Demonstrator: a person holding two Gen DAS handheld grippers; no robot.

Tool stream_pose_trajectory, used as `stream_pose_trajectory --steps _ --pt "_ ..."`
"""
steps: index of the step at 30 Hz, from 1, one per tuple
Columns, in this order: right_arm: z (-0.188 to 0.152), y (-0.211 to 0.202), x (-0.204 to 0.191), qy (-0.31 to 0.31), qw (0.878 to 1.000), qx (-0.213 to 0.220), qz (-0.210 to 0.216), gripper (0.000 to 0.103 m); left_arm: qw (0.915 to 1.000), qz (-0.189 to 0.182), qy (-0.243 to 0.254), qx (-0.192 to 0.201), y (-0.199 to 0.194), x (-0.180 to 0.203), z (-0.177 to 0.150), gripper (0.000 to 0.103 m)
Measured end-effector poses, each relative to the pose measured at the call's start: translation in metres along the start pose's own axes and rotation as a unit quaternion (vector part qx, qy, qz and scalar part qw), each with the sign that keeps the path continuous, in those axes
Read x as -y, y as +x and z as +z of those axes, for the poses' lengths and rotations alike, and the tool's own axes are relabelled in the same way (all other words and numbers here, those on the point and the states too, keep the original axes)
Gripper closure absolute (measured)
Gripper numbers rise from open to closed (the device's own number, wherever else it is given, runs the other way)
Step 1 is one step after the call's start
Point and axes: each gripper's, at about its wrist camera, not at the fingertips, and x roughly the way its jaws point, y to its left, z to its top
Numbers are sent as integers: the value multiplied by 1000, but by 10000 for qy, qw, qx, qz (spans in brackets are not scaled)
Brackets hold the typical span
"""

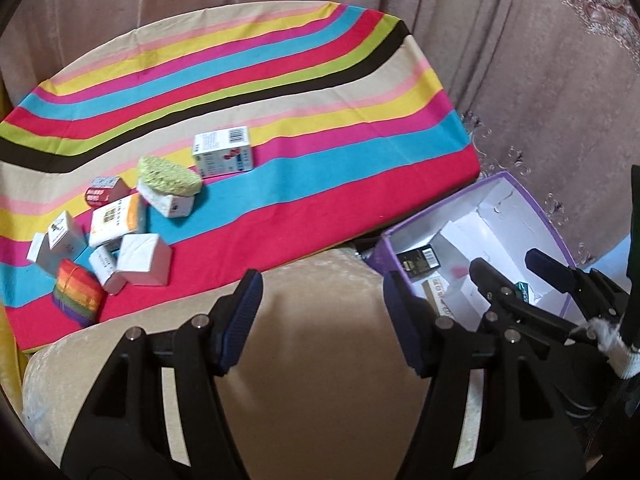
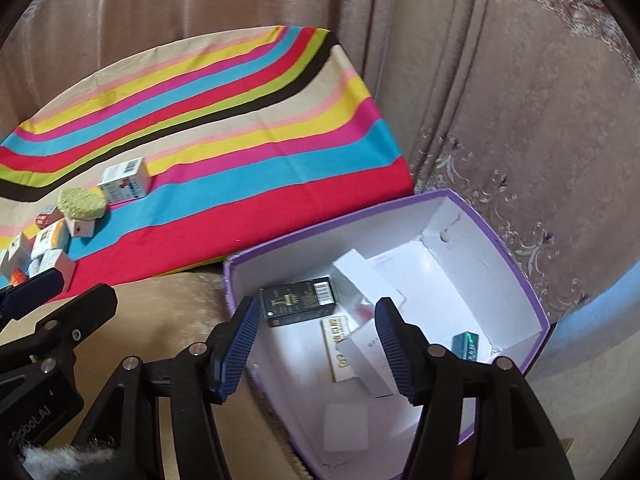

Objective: Organize objects
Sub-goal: 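Move both grippers back over the remaining boxes on the cloth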

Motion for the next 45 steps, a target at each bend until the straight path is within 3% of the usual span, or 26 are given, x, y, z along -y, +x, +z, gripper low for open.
stream_pose_trajectory --steps 5,11,17,24,29,33,42,45 --pt "1 0 -14 -57 9999 7 123 37 9999 38 -156 1 -6 -22 -4 37" --pt "1 -1 -41 -294 9980 -6 560 21 9979 131 -638 0 -19 -76 -15 32" --pt "4 -6 -63 -487 9960 91 739 19 9905 335 -1329 -76 -31 -142 -34 30" --pt "7 -8 -112 -1229 9853 6 1186 18 9787 715 -1925 -32 -42 -212 -51 30" --pt "9 -4 -159 -1650 9718 -199 1671 18 9764 861 -1980 -41 -42 -237 -50 30" --pt "12 0 -200 -1899 9649 -246 1795 18 9775 970 -1875 -45 -41 -254 -47 30" --pt "29 20 -245 -1638 9704 -346 1743 19 9789 980 -1791 -50 -29 -315 -36 30" --pt "32 26 -252 -1563 9718 -404 1719 19 9788 991 -1779 -224 -14 -332 -32 30"
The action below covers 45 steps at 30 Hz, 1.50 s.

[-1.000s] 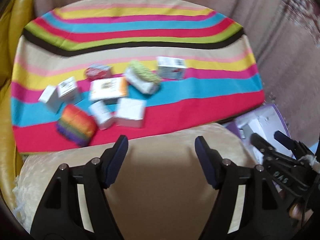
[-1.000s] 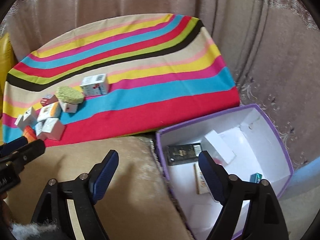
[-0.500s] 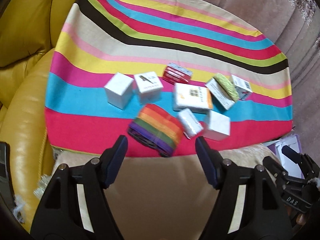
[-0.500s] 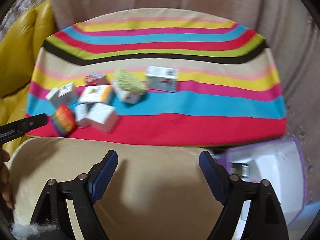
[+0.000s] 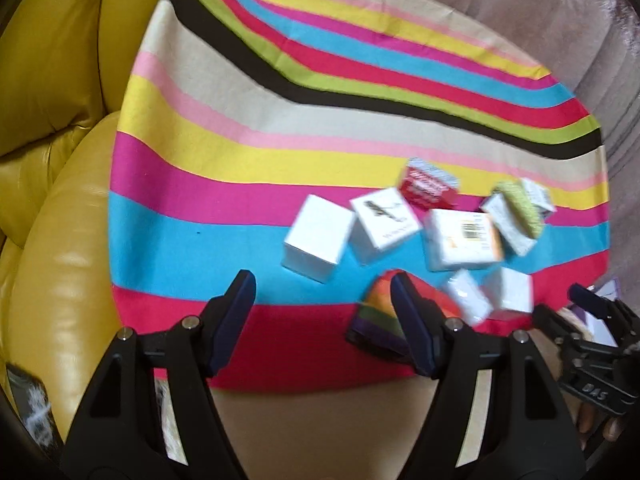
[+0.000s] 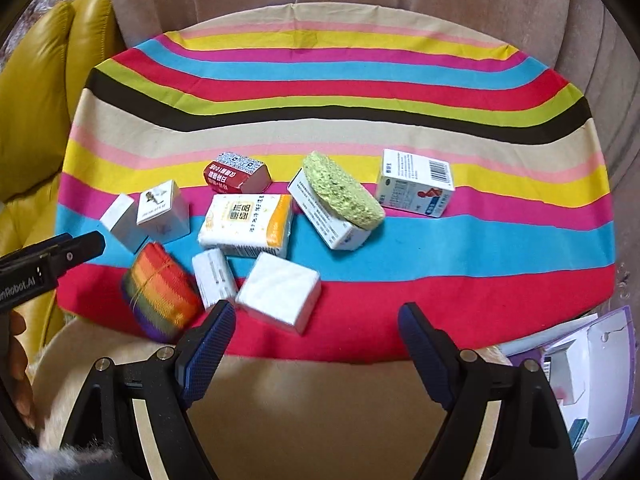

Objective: Organize objects
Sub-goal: 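Move both grippers back over the remaining boxes on the cloth, then grasp the white cube box with the left gripper while the right gripper grasps the plastic-wrapped white block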

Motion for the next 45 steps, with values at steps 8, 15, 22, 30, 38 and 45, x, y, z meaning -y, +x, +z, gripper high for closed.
stream_pose_trajectory --steps 8,15,22,30,38,45 --pt "12 20 -5 166 9998 -121 -69 20 9990 173 309 -281 34 -3 14 30" --pt "13 36 -11 90 9994 -252 -218 29 9989 35 336 -340 43 -4 17 63" --pt "10 43 -4 200 9985 -437 -256 57 9998 -143 45 -115 18 -2 12 65" --pt "2 23 1 226 9994 -131 -224 57 9988 -372 -193 235 -18 23 -5 65" --pt "-10 0 17 366 9990 93 -246 57 9981 -540 -13 293 -34 63 -17 65" --pt "-19 -17 35 470 9980 264 -325 57 9970 -706 248 201 -38 101 -27 65"
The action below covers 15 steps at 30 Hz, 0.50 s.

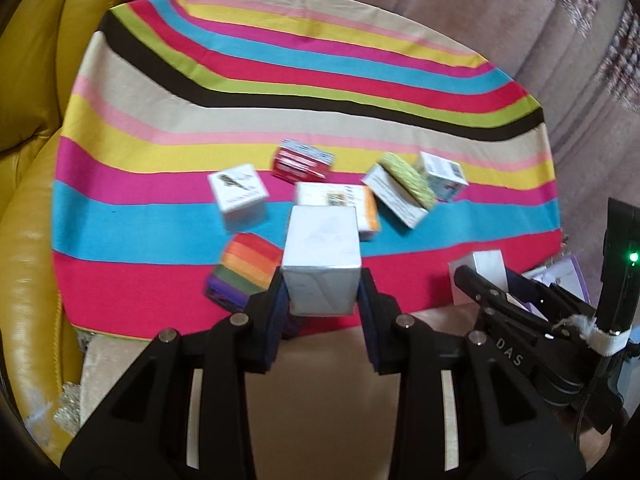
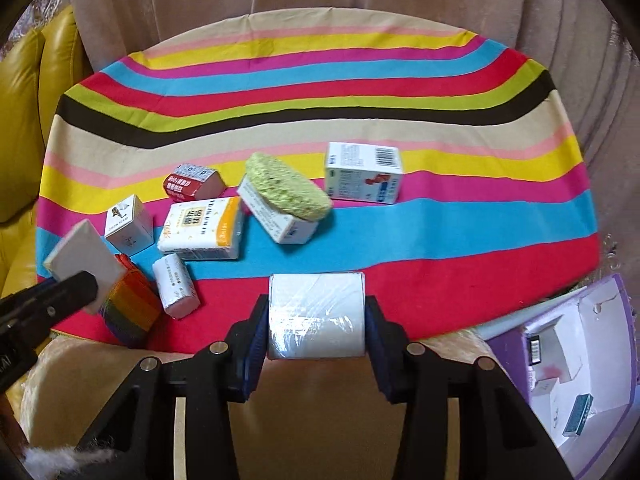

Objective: Organize objects
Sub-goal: 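Grasp the white cube box with the left gripper while the right gripper grasps the plastic-wrapped white block, then carry both items into the purple box and open both grippers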

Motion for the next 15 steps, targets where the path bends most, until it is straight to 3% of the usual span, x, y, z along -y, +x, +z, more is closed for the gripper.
stream_pose_trajectory --steps 15 --pt "-23 -31 74 524 9982 181 -243 57 9965 -396 707 -195 4 93 -18 65"
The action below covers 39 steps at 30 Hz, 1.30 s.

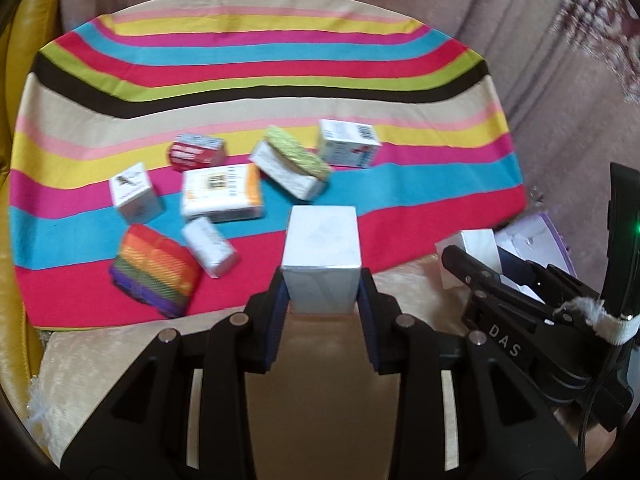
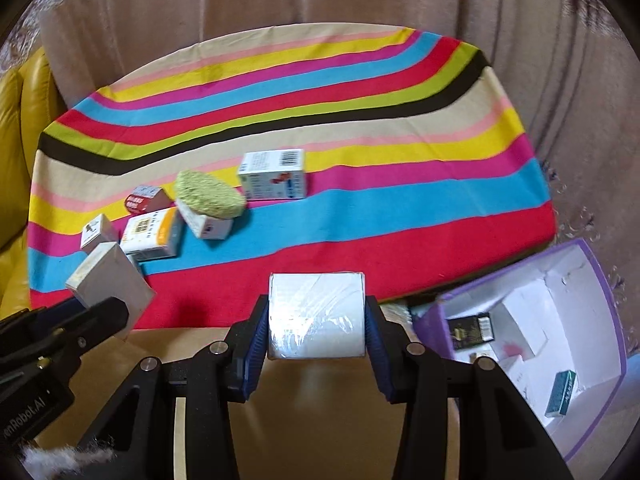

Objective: Organize objects
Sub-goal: 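Carry both items into the purple box and open both grippers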

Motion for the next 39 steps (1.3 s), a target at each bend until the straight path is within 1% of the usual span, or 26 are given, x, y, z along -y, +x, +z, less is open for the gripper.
stream_pose_trajectory --steps 5,14,22,26,30,39 --pt "-6 -8 24 165 9998 38 -54 57 9998 -123 178 -53 5 27 -1 65" --pt "-22 -23 80 500 9980 76 -372 57 9965 -450 668 -219 20 84 -7 65" --pt "-40 -29 142 912 9915 40 -929 57 9896 -832 1132 -322 32 137 -13 65" --pt "-46 -31 168 1100 9875 8 -1127 57 9858 -997 1307 -354 37 160 -15 65" --pt "-48 -34 183 1180 9842 26 -1318 57 9822 -1194 1393 -404 43 179 -14 65" --pt "-51 -37 199 1372 9802 34 -1429 57 9767 -1437 1550 -382 45 201 -17 65"
